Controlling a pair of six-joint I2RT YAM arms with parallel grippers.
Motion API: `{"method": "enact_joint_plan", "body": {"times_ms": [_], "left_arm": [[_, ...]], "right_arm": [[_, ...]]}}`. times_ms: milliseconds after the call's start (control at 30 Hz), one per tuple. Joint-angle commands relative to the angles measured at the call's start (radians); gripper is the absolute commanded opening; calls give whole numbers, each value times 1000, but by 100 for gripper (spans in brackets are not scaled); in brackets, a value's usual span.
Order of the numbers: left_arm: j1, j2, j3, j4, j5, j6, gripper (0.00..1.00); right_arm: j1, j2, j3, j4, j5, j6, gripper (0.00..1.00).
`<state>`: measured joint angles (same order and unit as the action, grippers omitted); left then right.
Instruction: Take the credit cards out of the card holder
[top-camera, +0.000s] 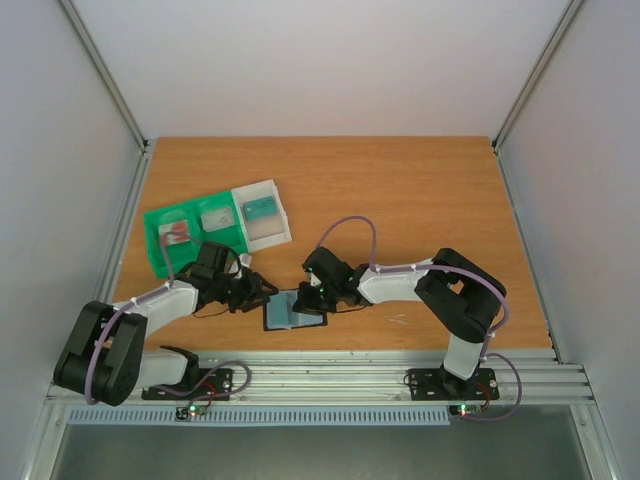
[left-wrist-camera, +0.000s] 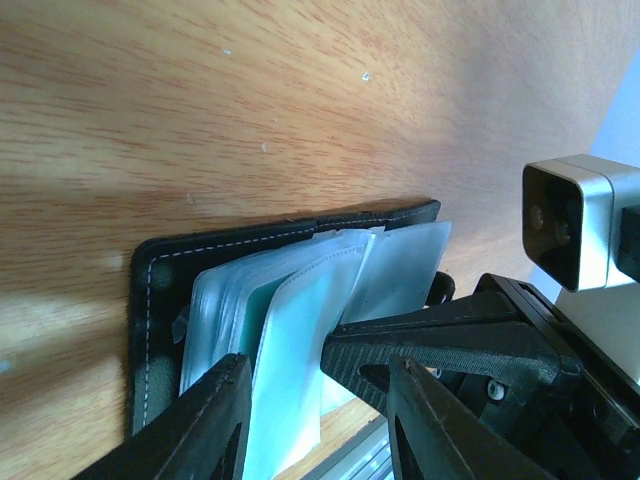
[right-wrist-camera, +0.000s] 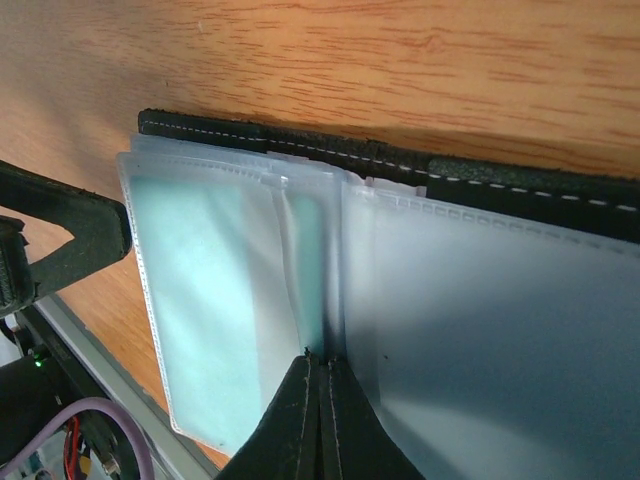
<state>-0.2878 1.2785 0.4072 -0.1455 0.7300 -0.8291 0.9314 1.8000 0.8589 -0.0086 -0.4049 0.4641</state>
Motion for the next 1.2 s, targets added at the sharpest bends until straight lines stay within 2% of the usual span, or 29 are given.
{"method": "enact_joint_plan", "body": {"times_ms": [0,567,867,1167], "left_arm": [[-4,12,-1,50,15,-1,39],[-4,34,3,84,41,-17,37],[-14,-30,4,77,57,-52,36],[-115,-42,33,98,34,-103,37]], "right_arm": [[7,15,-30,-49,16,14,1],[7,25,-29,-35,3,13,1],[7,18,-30,-16,-7,7,2],[7,-17,-35,5,-5,-9,7]]}}
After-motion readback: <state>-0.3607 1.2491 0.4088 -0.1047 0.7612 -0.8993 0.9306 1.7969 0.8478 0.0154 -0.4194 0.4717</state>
